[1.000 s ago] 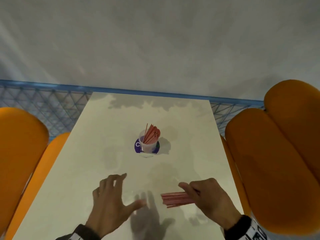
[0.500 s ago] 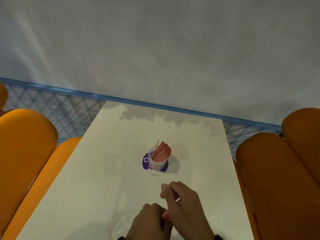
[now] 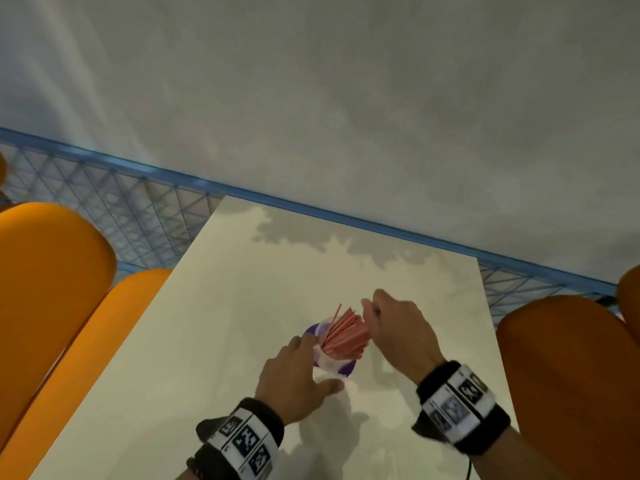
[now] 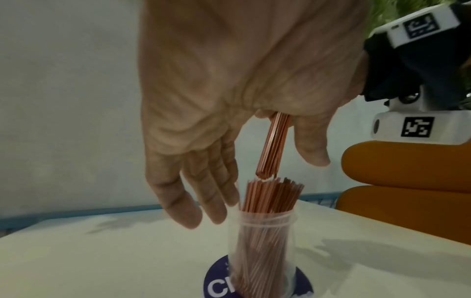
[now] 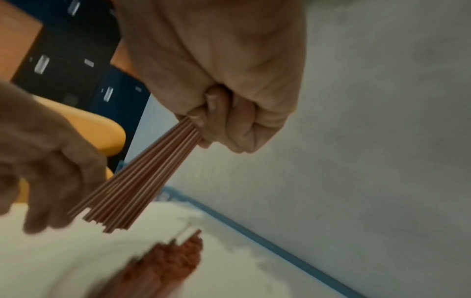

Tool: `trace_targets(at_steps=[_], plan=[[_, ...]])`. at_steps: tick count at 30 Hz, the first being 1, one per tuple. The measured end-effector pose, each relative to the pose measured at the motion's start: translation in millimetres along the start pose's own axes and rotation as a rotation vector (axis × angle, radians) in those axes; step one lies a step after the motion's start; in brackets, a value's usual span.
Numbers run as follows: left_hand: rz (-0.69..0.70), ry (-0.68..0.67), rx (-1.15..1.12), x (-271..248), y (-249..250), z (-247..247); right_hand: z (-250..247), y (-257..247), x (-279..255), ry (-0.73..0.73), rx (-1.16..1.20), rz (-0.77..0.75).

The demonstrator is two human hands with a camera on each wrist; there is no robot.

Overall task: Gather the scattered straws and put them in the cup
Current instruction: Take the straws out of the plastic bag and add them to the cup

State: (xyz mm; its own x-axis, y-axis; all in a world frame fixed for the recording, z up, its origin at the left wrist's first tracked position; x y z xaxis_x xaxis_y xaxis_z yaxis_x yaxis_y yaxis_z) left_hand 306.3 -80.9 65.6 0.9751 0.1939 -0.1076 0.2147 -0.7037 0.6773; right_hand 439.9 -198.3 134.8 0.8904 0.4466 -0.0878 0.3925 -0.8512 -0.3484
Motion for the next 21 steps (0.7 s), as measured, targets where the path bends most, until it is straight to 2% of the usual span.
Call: trace_targets(at_steps=[4, 9, 12, 14, 15, 17, 19, 21], plan=[[-0.072, 0.004, -0.012, 23, -25, 10, 42, -9, 45, -0.022, -0.199, -0.064], [-0.095, -0.012, -0.032, 45, -28, 19, 82, -11, 50, -0.056, -0.415, -0.229], [-0.1, -0.04, 0.023, 59, -30, 24, 85, -7, 52, 0.04, -0.407, -0.224], [-0.078, -0.084, 0.054, 69, -31, 29, 86, -5, 59, 0.047, -0.359, -0.224], [-0.063, -0.108, 0.071, 73, -33, 32, 86, -6, 63, 0.009, -0.326, -0.246], [-0.038, -0.138, 0.1, 80, -35, 38, 86, -7, 70, -0.179, -0.279, -0.276], [-0.02, -0.152, 0.086, 83, -36, 41, 83, -3, 72, -0.33, -0.257, -0.209], [-0.018, -0.139, 0.035, 83, -35, 43, 80, 8, 68, -0.299, -0.176, -0.126]])
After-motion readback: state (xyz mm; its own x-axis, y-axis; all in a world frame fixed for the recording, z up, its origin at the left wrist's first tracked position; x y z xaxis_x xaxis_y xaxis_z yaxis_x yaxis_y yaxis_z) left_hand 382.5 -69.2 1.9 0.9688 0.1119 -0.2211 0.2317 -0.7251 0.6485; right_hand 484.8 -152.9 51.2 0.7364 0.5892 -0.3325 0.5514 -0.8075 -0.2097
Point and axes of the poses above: each hand's wrist, its own x-axis towards the middle knuckle, its own z-axis out of the palm, y = z × x, the point moved 1 cm from there along x, towards the middle knuckle, and after that the axes turned 13 degrees about z, right-handed, at the moved point
